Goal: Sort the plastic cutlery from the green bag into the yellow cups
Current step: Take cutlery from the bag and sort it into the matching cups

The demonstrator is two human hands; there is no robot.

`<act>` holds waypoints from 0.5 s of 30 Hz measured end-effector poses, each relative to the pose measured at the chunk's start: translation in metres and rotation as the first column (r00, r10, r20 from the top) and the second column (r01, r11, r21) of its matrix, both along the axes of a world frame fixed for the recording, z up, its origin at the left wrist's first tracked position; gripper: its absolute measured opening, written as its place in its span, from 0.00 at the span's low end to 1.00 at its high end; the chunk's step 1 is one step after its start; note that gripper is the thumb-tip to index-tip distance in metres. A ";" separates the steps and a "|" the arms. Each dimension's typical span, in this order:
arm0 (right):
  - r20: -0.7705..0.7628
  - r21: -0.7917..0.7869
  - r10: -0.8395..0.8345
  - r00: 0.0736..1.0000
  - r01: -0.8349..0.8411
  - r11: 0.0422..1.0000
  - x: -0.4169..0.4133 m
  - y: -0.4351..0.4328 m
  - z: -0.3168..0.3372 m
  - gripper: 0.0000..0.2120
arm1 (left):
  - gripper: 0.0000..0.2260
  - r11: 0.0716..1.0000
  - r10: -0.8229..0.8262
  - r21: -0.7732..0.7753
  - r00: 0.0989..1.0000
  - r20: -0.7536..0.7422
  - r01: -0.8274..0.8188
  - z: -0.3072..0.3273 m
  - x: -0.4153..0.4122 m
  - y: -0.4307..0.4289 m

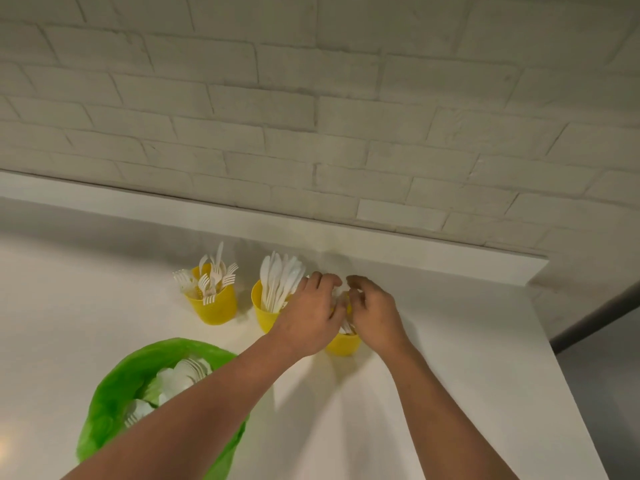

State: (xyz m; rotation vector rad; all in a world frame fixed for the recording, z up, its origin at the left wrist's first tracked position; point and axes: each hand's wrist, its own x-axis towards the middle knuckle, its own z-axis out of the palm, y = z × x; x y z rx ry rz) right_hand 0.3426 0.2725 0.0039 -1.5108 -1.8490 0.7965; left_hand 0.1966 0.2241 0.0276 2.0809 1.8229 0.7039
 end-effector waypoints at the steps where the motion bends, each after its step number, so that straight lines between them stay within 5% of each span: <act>1: -0.083 -0.050 -0.033 0.996 0.029 0.998 0.000 0.000 0.004 0.15 | 0.22 1.000 -0.018 -0.009 1.000 -0.011 0.018 0.001 0.001 0.000; 6: -0.286 -0.176 -0.189 0.939 0.143 0.974 0.017 -0.016 0.013 0.14 | 0.25 0.999 -0.011 0.046 0.998 0.056 0.009 0.015 -0.011 -0.008; 9: -0.365 -0.248 -0.204 0.908 0.116 0.962 0.027 -0.034 0.002 0.18 | 0.16 0.982 0.060 0.170 0.987 0.146 -0.085 0.018 -0.023 -0.030; 15: -0.424 -0.290 -0.215 0.880 0.093 0.952 0.027 -0.056 -0.020 0.24 | 0.09 0.998 0.068 -0.014 0.973 0.220 -0.066 -0.013 -0.023 -0.067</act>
